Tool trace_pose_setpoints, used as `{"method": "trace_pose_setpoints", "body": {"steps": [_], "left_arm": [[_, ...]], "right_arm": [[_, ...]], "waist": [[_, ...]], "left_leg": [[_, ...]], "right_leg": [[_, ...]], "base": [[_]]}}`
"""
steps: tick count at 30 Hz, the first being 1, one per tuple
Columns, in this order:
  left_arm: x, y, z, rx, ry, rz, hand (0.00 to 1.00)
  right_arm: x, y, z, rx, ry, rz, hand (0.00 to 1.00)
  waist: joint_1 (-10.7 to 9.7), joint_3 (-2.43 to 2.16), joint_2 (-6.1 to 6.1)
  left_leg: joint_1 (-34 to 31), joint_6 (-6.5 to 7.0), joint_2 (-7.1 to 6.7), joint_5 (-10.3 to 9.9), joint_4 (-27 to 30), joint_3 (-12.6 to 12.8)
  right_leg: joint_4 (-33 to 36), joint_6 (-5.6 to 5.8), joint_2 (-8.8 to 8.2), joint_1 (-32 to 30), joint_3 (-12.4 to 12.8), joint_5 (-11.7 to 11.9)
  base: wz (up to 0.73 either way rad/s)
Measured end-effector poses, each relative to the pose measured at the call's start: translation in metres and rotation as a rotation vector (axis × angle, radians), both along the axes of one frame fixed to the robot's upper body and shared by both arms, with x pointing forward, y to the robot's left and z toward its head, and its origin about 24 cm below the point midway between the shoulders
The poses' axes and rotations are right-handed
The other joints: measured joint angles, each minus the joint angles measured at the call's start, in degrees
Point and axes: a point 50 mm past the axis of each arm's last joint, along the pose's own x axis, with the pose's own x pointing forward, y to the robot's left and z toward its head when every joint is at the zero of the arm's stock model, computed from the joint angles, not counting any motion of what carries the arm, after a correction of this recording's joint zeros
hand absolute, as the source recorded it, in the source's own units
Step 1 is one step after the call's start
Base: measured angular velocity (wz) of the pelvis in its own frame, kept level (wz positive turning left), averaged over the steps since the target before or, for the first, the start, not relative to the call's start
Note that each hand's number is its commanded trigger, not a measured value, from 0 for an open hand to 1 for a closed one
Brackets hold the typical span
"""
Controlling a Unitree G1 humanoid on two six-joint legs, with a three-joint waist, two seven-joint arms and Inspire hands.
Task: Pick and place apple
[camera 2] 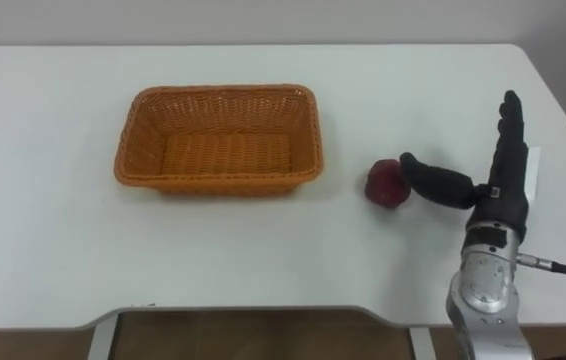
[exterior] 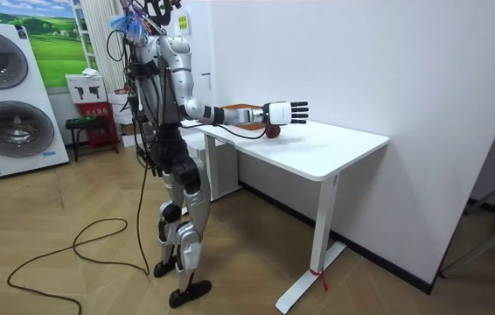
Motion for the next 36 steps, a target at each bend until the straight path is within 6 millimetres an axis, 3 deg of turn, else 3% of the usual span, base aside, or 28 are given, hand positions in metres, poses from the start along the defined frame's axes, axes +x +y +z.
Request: {"method": "trace_pose_setpoints", "body": {"steps": [7, 15, 30, 32, 33, 34, 35, 36], "left_arm": [[-0.001, 0.000, 0.000, 0.015, 0.009, -0.002, 0.00], [0.004, -0.008, -0.002, -0.003, 0.007, -0.055, 0.00], [0.003, -0.009, -0.002, -0.040, 0.018, -0.058, 0.00], [0.003, -0.009, -0.002, -0.044, 0.020, -0.058, 0.00], [0.002, -0.009, -0.002, -0.045, 0.023, -0.057, 0.00], [0.002, -0.009, -0.003, -0.045, 0.025, -0.057, 0.00], [0.001, -0.009, -0.003, -0.043, 0.030, -0.055, 0.00], [0.000, -0.009, -0.003, -0.042, 0.033, -0.054, 0.00]], "right_arm": [[0.003, 0.009, 0.003, -0.003, -0.012, 0.035, 0.00], [0.005, 0.036, -0.007, -0.001, 0.039, 0.195, 0.00], [0.005, 0.046, -0.014, -0.111, 0.120, 0.350, 0.00], [0.005, 0.045, -0.017, -0.106, 0.136, 0.351, 0.04], [0.004, 0.044, -0.019, -0.106, 0.146, 0.347, 0.18], [0.004, 0.043, -0.021, -0.105, 0.155, 0.345, 0.65], [0.002, 0.042, -0.026, -0.105, 0.175, 0.339, 0.76], [0.001, 0.040, -0.028, -0.104, 0.188, 0.333, 1.00]], "waist": [[0.1, -0.06, 0.08], [0.2, -0.06, 0.05], [1.4, -0.04, -0.04], [1.4, -0.06, -0.12], [1.4, -0.07, -0.20], [1.4, -0.14, -0.30], [1.3, -0.32, -0.54], [1.3, -0.41, -0.73]], "left_leg": [[0.8, -0.02, 0.00, 0.0, -0.8, 0.2], [1.0, -0.02, 0.02, 0.0, -0.8, 0.3], [0.8, -0.02, -0.02, 0.0, -0.7, -0.1], [0.9, -0.02, -0.03, 0.0, -0.7, -0.3], [1.0, -0.02, -0.05, 0.0, -0.7, -0.4], [1.1, -0.02, -0.07, 0.0, -0.7, -0.5], [1.3, -0.02, -0.16, 0.0, -0.7, -0.9], [1.6, -0.03, -0.15, 0.0, -0.7, -1.0]], "right_leg": [[-0.1, 0.00, 0.04, 0.1, 0.2, 0.0], [-0.1, 0.00, 0.03, 0.1, 0.4, 0.0], [-0.1, 0.00, 0.01, 0.4, 0.2, 0.0], [-0.2, 0.00, 0.01, 0.6, 0.1, 0.0], [-0.3, 0.00, 0.01, 0.9, 0.0, 0.0], [-0.5, 0.00, 0.01, 1.1, -0.1, 0.0], [-1.0, 0.00, -0.01, 1.7, -0.4, 0.0], [-1.0, 0.00, -0.01, 1.8, -0.4, 0.0]], "base": [[-0.02], [0.00], [0.00], [0.04], [0.06], [0.08], [0.10], [0.07]]}}
